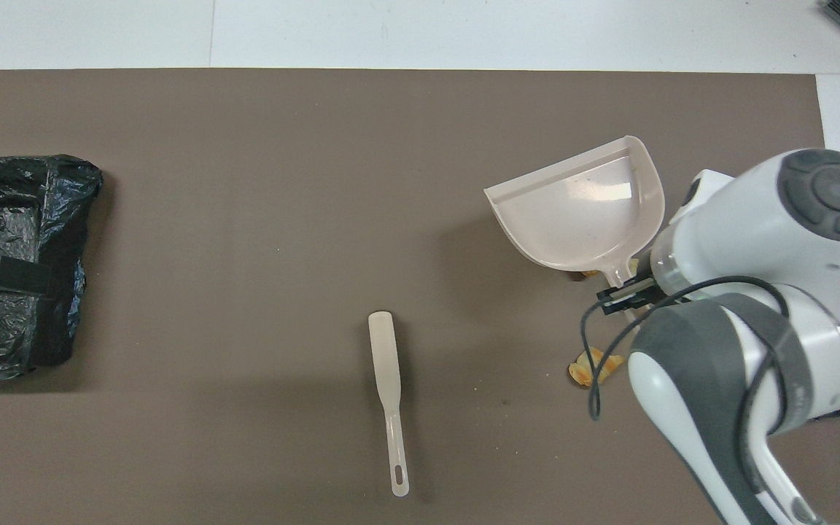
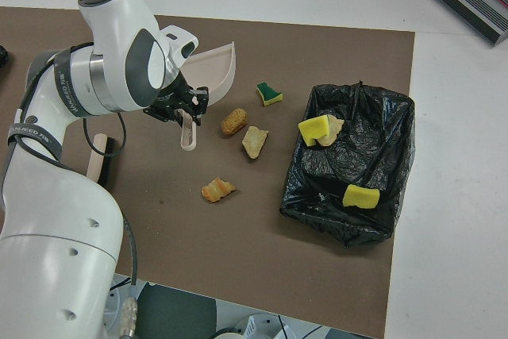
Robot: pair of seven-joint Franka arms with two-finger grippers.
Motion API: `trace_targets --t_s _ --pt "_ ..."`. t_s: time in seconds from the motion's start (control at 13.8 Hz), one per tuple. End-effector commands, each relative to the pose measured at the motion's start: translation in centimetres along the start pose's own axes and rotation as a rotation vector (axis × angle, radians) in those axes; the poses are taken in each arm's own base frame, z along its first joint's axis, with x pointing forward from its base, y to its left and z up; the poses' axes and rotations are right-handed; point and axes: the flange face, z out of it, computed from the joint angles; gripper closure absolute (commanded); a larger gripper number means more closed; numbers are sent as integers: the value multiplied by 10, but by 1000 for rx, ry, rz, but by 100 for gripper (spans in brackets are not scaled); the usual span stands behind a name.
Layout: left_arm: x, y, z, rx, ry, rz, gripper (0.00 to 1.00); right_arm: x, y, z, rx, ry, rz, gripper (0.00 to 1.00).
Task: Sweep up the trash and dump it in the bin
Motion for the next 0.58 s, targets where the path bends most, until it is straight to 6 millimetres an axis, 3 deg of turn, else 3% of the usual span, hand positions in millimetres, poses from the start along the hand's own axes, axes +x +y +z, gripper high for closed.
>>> trace_targets --t_s 0.0,0.14,0.22,0.51 --pt "7 -2 -8 -12 56 -5 0 45 -46 10 62 7 135 100" --pt "8 -3 -13 -10 67 -2 0 66 -101 20 65 3 164 100" --pt "8 -3 -12 -9 64 -2 0 78 -118 27 73 -1 178 100" --pt "4 -3 -10 -8 52 6 0 121 -168 70 110 0 265 100"
